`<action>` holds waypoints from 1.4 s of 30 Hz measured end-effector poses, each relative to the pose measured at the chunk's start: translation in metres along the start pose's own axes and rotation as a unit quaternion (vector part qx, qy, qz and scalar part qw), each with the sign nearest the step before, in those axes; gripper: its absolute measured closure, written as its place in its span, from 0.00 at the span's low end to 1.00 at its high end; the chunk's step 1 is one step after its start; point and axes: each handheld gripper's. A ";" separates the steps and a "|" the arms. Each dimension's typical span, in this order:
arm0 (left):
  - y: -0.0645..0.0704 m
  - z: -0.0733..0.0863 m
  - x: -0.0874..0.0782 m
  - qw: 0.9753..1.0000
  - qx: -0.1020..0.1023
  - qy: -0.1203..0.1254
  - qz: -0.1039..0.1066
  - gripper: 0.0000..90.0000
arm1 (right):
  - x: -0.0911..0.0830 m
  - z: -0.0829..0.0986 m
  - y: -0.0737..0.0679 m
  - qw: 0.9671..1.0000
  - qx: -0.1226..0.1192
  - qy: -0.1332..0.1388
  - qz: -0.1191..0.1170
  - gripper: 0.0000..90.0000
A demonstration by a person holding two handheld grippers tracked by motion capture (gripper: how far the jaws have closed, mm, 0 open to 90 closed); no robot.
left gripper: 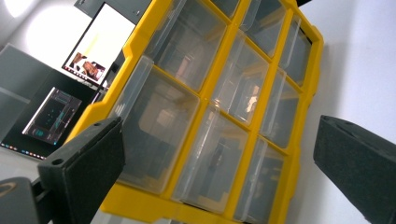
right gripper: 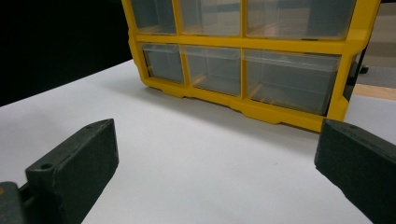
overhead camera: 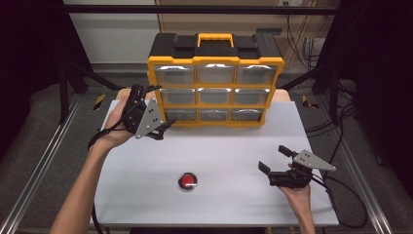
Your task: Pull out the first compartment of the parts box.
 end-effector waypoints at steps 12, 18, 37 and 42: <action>-0.017 -0.007 0.021 0.999 0.031 -0.016 -0.013 0.03 | -0.001 0.000 0.000 1.000 0.001 0.000 0.000 0.00; -0.024 -0.003 0.030 0.999 0.041 -0.010 -0.031 0.05 | -0.001 0.000 0.000 1.000 0.002 0.002 -0.001 0.00; -0.039 0.003 0.062 0.995 0.077 -0.036 -0.055 0.08 | -0.001 0.000 0.000 1.000 -0.005 -0.001 0.001 0.00; -0.037 0.004 0.070 0.993 0.097 -0.042 -0.060 0.11 | -0.002 0.000 0.000 1.000 -0.002 -0.001 0.000 0.00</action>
Point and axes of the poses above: each handheld gripper's, and its own axes: x roughly forward along the jaws, z roughly out of its underside, y roughly to its right, and after that the axes turned 7 degrees about -y, right-handed
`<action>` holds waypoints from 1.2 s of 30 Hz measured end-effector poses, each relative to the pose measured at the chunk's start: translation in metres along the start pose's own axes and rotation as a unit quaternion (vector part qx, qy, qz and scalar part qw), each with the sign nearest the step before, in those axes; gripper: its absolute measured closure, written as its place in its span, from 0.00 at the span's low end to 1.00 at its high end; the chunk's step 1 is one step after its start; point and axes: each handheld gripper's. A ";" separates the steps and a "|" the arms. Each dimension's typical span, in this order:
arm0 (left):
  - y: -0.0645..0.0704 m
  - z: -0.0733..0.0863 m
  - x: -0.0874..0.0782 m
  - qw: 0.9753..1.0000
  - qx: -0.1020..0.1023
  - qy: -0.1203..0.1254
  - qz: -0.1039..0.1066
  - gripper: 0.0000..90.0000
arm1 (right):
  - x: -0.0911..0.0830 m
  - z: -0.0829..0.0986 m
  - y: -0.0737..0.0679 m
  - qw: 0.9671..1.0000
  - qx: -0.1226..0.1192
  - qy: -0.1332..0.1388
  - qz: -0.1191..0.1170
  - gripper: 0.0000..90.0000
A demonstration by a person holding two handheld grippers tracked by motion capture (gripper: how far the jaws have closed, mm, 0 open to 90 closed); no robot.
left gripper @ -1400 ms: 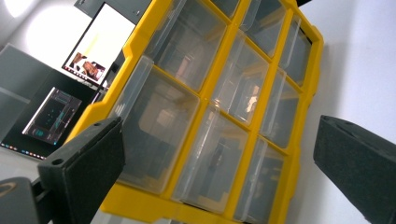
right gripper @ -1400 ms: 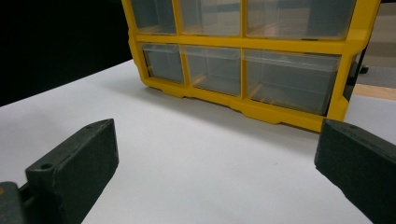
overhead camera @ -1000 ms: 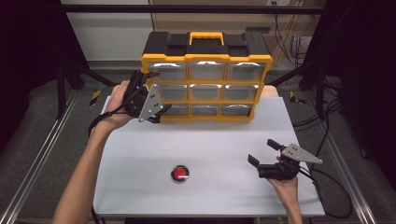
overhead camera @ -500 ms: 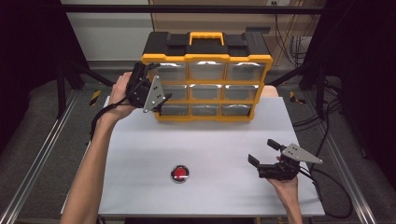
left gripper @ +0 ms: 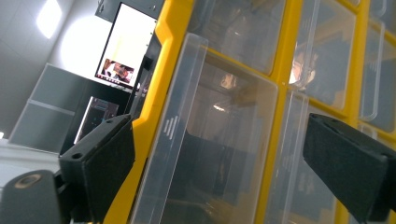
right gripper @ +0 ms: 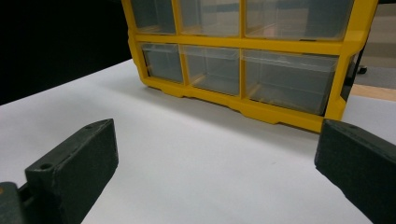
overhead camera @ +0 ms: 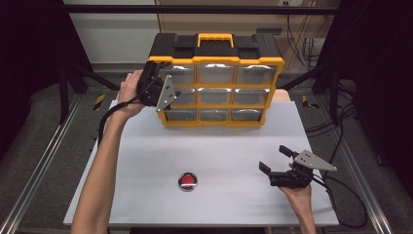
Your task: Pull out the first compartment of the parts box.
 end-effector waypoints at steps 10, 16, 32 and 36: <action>0.002 -0.001 0.009 1.000 0.030 0.001 -0.010 0.19 | 0.001 0.000 0.000 1.000 -0.001 -0.002 0.000 0.00; 0.004 -0.002 0.009 0.998 0.058 -0.002 -0.027 0.26 | 0.000 0.000 0.000 1.000 0.000 -0.001 0.000 0.00; 0.004 0.001 0.008 0.994 0.093 -0.003 -0.063 0.44 | 0.001 0.000 0.000 1.000 -0.001 -0.002 0.000 0.00; 0.003 0.001 0.007 0.993 0.091 0.003 -0.072 0.53 | 0.001 0.000 0.000 1.000 0.000 -0.002 0.000 0.00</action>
Point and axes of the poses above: each handheld gripper's, and its own axes: x roughly forward along the jaws, z roughly out of its underside, y roughly to its right, and after that the axes turned 7 degrees about -y, right-handed
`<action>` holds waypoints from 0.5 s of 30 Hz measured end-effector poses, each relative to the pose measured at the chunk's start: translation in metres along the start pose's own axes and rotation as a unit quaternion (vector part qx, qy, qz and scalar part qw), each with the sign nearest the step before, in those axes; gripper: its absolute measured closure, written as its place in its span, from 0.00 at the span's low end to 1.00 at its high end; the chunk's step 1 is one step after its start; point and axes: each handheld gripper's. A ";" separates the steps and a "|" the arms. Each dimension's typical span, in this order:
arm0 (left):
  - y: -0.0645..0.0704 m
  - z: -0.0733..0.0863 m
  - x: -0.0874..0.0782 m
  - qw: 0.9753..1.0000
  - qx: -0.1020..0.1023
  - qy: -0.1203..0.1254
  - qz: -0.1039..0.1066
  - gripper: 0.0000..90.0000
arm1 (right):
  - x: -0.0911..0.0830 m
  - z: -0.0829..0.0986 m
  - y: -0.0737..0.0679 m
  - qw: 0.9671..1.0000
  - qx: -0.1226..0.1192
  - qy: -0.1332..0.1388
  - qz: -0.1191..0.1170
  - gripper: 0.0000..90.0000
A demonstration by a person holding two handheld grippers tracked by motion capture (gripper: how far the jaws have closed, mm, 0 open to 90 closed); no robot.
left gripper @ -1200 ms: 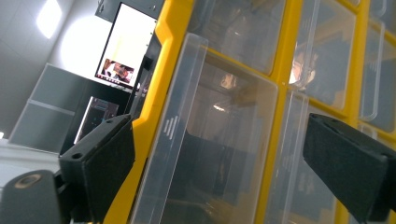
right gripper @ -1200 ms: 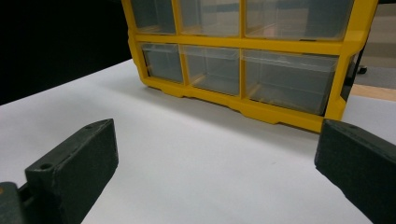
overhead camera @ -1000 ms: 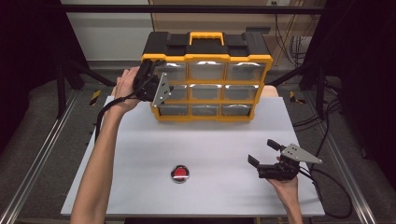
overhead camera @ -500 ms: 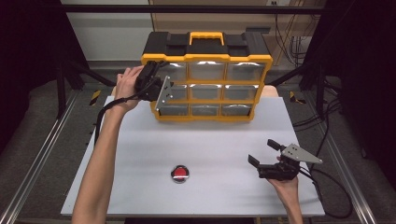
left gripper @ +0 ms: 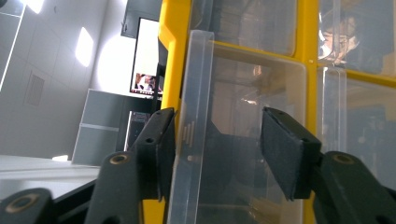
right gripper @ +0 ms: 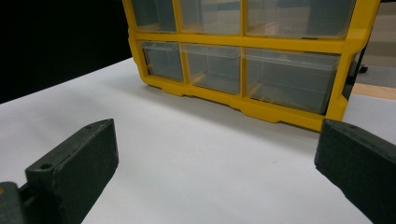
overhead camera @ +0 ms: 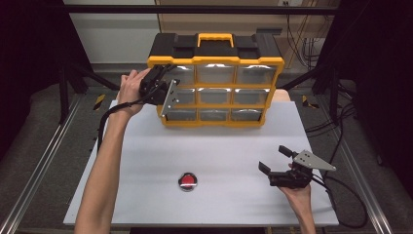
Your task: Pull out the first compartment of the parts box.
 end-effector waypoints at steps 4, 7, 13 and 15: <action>-0.001 0.000 -0.001 1.000 0.005 -0.004 -0.011 0.60 | 0.000 0.000 0.000 1.000 0.001 0.000 -0.001 0.00; -0.001 0.000 -0.001 1.000 0.008 -0.005 -0.019 0.66 | 0.000 0.000 0.000 1.000 0.000 0.001 -0.001 0.00; 0.000 -0.001 -0.001 0.999 0.019 -0.010 -0.031 0.71 | 0.000 0.000 0.000 1.000 0.000 0.000 -0.001 0.00; 0.000 -0.001 -0.001 0.999 0.021 -0.011 -0.036 0.73 | 0.000 0.000 0.000 1.000 0.001 0.001 -0.001 0.00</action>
Point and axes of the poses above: each handheld gripper's, and its own axes: x roughly forward along the jaws, z roughly out of its underside, y roughly to its right, and after that the axes turned 7 degrees about -y, right-handed
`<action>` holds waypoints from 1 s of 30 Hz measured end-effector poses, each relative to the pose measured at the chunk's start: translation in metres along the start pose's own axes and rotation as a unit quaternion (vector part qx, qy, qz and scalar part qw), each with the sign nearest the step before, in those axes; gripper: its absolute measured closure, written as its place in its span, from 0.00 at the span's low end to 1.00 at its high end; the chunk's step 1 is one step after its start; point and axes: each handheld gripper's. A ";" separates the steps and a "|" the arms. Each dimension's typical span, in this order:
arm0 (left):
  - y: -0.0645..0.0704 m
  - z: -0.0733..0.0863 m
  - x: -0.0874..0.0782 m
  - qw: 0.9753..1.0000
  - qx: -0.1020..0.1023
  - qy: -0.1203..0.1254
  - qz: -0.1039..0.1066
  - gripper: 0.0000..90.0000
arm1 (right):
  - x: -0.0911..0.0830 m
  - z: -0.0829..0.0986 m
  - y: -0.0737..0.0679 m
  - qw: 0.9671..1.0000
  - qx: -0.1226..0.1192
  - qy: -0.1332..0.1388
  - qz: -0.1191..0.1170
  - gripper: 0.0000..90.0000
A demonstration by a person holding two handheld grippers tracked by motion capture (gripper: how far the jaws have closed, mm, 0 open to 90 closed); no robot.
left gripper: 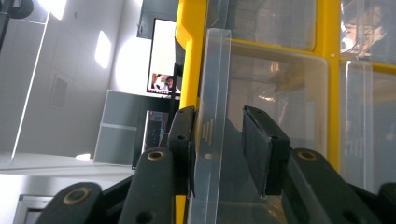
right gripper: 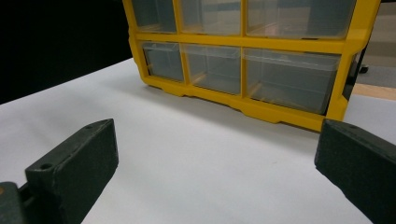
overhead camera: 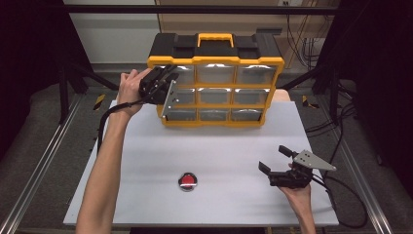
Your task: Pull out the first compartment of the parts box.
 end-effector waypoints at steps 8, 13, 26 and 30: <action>0.001 -0.001 0.000 1.000 0.006 -0.005 -0.017 0.83 | 0.000 0.000 0.000 1.000 -0.001 0.000 0.000 0.00; 0.003 -0.002 0.001 0.999 0.021 -0.008 -0.029 0.84 | 0.000 0.000 0.000 1.000 0.000 0.000 0.000 0.00; 0.006 -0.002 -0.001 0.999 0.033 -0.010 -0.039 0.86 | 0.000 0.000 0.000 1.000 0.000 0.001 0.000 0.00; 0.006 -0.003 -0.001 0.998 0.043 -0.014 -0.042 0.87 | -0.001 0.000 0.001 1.000 0.000 0.002 0.000 0.00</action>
Point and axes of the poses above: each handheld gripper's, and its own axes: x roughly forward along the jaws, z roughly out of its underside, y roughly to its right, and after that the axes turned 7 degrees about -y, right-handed
